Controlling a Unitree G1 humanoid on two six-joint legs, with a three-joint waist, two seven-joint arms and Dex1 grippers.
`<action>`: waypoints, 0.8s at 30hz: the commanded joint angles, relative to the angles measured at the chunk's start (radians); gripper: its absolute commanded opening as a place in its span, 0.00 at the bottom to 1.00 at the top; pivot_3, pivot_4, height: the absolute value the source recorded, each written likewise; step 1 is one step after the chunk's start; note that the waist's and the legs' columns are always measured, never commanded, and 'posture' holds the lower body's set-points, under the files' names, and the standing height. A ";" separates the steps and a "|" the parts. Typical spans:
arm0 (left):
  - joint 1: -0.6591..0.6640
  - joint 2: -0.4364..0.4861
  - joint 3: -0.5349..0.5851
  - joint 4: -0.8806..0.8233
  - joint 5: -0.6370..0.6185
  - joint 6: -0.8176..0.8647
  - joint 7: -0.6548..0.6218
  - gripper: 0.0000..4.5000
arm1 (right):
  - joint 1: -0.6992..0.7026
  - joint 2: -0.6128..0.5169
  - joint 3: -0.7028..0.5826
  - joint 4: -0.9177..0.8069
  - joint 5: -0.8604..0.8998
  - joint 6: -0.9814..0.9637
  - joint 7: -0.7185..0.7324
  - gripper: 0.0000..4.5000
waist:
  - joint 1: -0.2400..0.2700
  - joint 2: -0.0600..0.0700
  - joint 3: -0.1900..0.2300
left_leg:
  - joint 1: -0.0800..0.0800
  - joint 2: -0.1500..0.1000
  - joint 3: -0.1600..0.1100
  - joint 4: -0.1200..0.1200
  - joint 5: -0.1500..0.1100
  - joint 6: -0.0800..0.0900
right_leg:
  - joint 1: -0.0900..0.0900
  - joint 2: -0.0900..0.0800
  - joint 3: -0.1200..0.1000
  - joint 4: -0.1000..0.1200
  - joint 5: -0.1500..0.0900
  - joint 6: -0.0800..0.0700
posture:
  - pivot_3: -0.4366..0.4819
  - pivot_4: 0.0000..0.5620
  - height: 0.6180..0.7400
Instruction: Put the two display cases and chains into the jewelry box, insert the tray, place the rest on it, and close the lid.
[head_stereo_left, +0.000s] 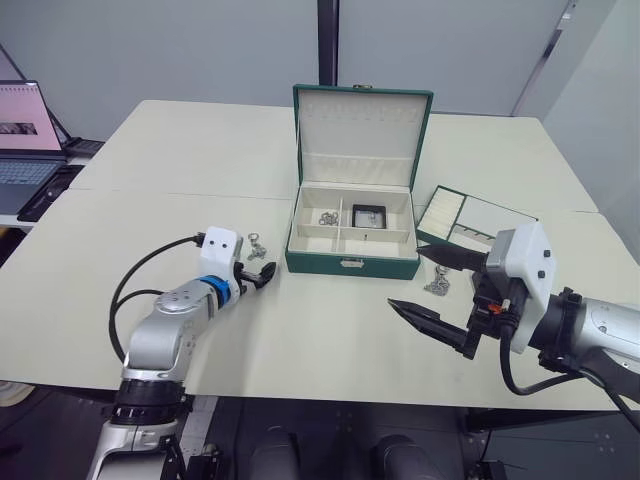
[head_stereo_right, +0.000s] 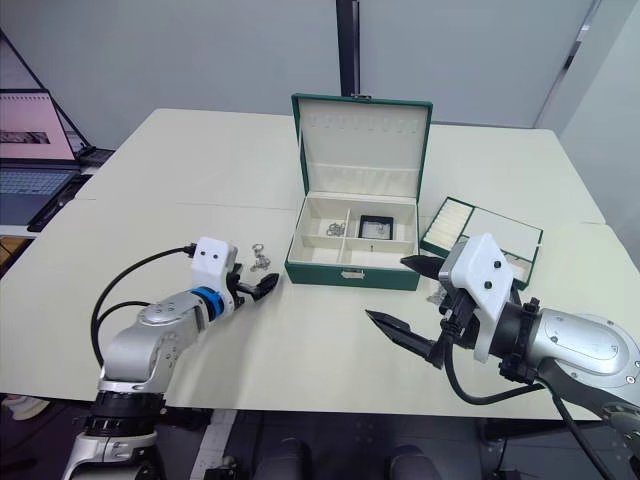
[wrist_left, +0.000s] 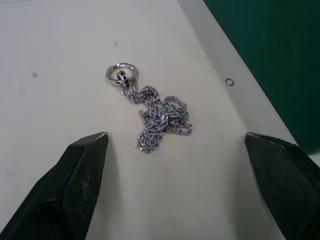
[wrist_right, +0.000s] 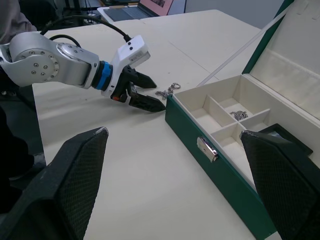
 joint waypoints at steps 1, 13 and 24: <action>-0.032 -0.020 -0.017 0.048 0.035 -0.039 0.011 1.00 | -0.023 -0.009 -0.013 -0.006 0.014 -0.004 -0.009 1.00 | 0.000 0.000 0.000 | 0.000 0.000 0.000 0.000 0.000 0.000 | 0.000 0.000 0.000 0.000 0.000 0.000 | 0.48 0.27 1.00; -0.082 -0.044 -0.040 0.149 0.075 -0.084 -0.018 1.00 | -0.017 -0.027 -0.036 -0.017 0.054 0.007 -0.047 1.00 | 0.003 0.000 0.000 | 0.000 0.000 0.000 0.000 0.000 0.000 | 0.001 0.000 -0.001 -0.001 0.000 0.000 | 0.48 0.27 1.00; -0.099 -0.068 -0.042 0.191 0.098 -0.090 -0.001 0.61 | 0.004 -0.052 -0.062 -0.021 0.090 0.001 -0.072 1.00 | 0.007 0.001 0.000 | 0.001 0.000 -0.001 0.000 0.000 0.000 | 0.004 0.000 -0.002 -0.004 0.000 0.000 | 0.48 0.27 1.00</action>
